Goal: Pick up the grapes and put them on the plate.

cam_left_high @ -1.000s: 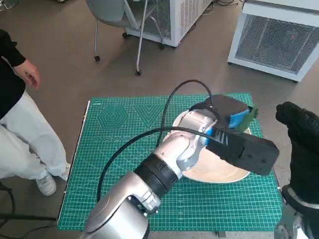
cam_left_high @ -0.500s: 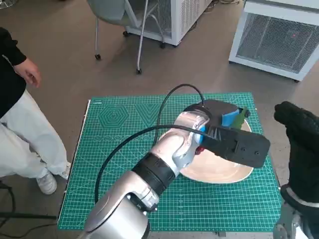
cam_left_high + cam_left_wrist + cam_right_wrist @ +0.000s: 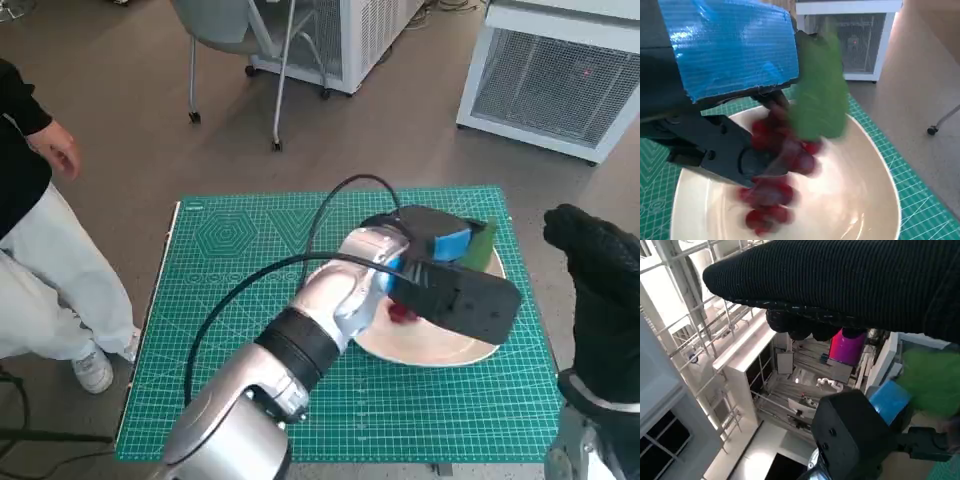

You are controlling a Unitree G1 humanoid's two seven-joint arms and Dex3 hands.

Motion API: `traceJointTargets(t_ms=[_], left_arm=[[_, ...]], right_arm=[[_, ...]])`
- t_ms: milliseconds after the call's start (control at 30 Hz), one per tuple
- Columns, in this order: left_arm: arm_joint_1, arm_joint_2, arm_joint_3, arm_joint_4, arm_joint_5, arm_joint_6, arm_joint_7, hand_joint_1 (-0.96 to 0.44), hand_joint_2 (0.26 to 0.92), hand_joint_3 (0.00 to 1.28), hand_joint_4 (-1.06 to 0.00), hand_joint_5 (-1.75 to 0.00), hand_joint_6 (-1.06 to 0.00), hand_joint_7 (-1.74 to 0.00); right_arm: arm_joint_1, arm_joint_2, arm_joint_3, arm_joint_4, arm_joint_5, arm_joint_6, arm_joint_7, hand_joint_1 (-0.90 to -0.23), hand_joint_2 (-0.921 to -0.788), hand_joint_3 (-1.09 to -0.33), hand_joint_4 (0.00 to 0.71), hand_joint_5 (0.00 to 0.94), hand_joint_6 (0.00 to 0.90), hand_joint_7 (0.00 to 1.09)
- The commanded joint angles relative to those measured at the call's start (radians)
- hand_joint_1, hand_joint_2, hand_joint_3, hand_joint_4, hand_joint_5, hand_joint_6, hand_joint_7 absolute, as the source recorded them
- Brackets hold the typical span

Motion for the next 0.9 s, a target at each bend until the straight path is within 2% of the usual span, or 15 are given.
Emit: traceJointTargets(t_ms=[33, 300, 433, 733, 900], left_arm=[[0.028, 0.023, 0.022, 0.001, -0.021, -0.036, 0.031, -0.53, 0.921, 0.18, -0.08, -0.01, -0.11, 0.00], [0.058, 0.040, 0.082, 0.009, -0.074, -0.107, 0.094, -0.60, 0.921, 0.25, -0.02, 0.00, -0.08, 0.00], [0.070, 0.047, 0.126, 0.015, -0.116, -0.136, 0.095, -0.62, 0.921, 0.30, 0.00, 0.00, -0.08, 0.00], [0.099, 0.075, 0.270, 0.031, -0.284, -0.200, 0.006, -0.67, 0.921, 0.46, 0.00, 0.00, -0.08, -0.01], [0.137, 0.093, 0.375, 0.018, -0.404, -0.228, -0.056, -0.68, 0.921, 0.50, 0.00, 0.00, -0.10, -0.02]], right_arm=[[-0.009, 0.007, 0.009, 0.024, -0.007, 0.003, 0.002, -0.523, -0.921, -0.634, 0.361, 0.002, 0.000, 0.70], [-0.020, 0.005, 0.013, 0.040, -0.003, -0.002, 0.007, -0.534, -0.921, -0.629, 0.372, 0.007, 0.000, 0.70], [-0.025, 0.004, 0.015, 0.049, -0.002, -0.006, 0.009, -0.532, -0.921, -0.628, 0.376, 0.009, 0.000, 0.70], [-0.028, 0.002, 0.020, 0.051, 0.000, -0.009, 0.011, -0.527, -0.921, -0.628, 0.379, 0.010, 0.003, 0.69], [-0.030, 0.000, 0.020, 0.052, 0.004, -0.007, 0.014, -0.526, -0.921, -0.629, 0.379, 0.009, 0.003, 0.69]])
